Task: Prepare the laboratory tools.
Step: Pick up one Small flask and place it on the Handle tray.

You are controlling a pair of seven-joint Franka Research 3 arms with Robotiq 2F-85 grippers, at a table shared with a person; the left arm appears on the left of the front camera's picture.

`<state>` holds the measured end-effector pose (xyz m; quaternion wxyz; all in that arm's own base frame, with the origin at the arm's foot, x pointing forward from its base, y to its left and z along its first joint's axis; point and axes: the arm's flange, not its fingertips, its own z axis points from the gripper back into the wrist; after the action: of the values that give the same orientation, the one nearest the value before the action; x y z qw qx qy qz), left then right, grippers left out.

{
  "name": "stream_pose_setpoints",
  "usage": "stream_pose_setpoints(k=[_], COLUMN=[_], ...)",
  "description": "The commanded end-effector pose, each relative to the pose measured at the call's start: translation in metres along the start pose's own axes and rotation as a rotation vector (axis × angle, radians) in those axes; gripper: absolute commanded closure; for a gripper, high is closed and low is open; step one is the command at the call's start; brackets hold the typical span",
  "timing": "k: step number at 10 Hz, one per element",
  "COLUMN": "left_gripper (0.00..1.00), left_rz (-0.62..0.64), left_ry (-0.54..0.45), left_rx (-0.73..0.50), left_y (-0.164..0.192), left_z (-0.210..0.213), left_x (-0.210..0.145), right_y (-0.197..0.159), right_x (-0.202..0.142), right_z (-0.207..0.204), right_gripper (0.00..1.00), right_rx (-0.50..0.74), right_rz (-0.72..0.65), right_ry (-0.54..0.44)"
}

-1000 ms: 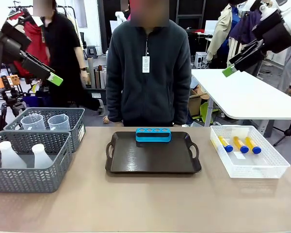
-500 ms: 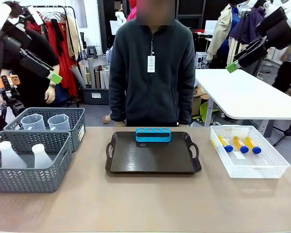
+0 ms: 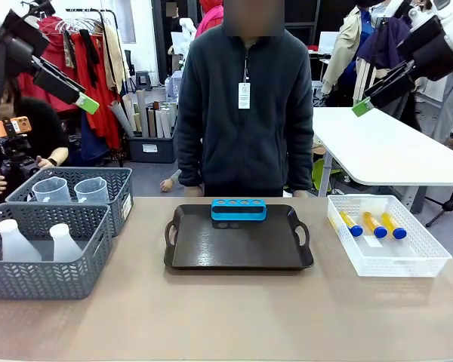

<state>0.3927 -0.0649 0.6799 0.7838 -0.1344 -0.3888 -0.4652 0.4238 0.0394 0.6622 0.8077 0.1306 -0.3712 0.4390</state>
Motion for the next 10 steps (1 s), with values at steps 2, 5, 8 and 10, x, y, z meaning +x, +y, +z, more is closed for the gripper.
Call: stream_pose_setpoints(k=[2, 5, 8, 10], left_gripper=[0.0, 0.0, 0.0, 0.0], left_rz=[0.0, 0.0, 0.0, 0.0], left_ry=[0.0, 0.0, 0.0, 0.0], left_rx=[0.0, 0.0, 0.0, 0.0], left_y=[0.0, 0.0, 0.0, 0.0], left_z=[0.0, 0.0, 0.0, 0.0], left_x=[0.0, 0.0, 0.0, 0.0], right_y=[0.001, 0.001, 0.001, 0.001], right_x=[0.0, 0.0, 0.0, 0.0], right_z=[0.0, 0.0, 0.0, 0.0], right_gripper=[0.0, 0.0, 0.0, 0.0], right_rx=[0.0, 0.0, 0.0, 0.0], right_rz=[0.003, 0.003, 0.003, 0.003], right_ry=[0.001, 0.001, 0.001, 0.001])
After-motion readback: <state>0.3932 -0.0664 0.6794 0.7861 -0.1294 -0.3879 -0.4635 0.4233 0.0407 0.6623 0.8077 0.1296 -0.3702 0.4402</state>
